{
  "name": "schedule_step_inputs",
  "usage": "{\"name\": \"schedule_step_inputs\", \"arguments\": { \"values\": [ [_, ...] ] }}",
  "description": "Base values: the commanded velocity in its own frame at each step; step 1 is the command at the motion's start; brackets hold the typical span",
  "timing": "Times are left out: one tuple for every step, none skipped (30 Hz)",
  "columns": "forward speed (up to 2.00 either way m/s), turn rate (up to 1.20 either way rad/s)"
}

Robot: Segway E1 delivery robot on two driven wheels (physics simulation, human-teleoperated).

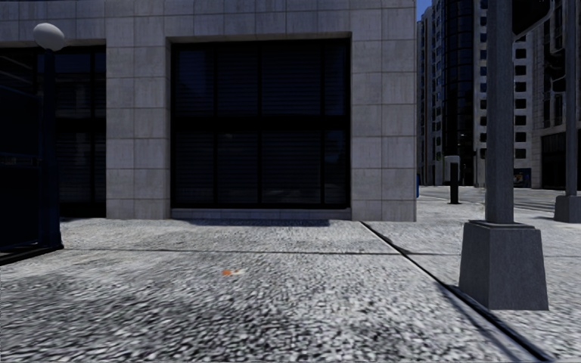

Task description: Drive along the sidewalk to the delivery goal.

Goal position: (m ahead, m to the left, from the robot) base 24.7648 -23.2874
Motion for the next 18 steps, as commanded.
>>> {"name": "schedule_step_inputs", "arguments": {
  "values": [
    [1.49,-0.04],
    [1.49,-0.04],
    [1.49,-0.04],
    [1.49,-0.04],
    [1.49,-0.12],
    [1.49,-0.25],
    [1.49,-0.31],
    [1.49,-0.32],
    [1.49,-0.32],
    [1.49,-0.32],
    [1.49,-0.32],
    [1.49,-0.32],
    [1.49,-0.32],
    [1.49,-0.32],
    [1.49,-0.32],
    [1.49,-0.32],
    [1.49,-0.28],
    [1.53,-0.12]
  ]
}}
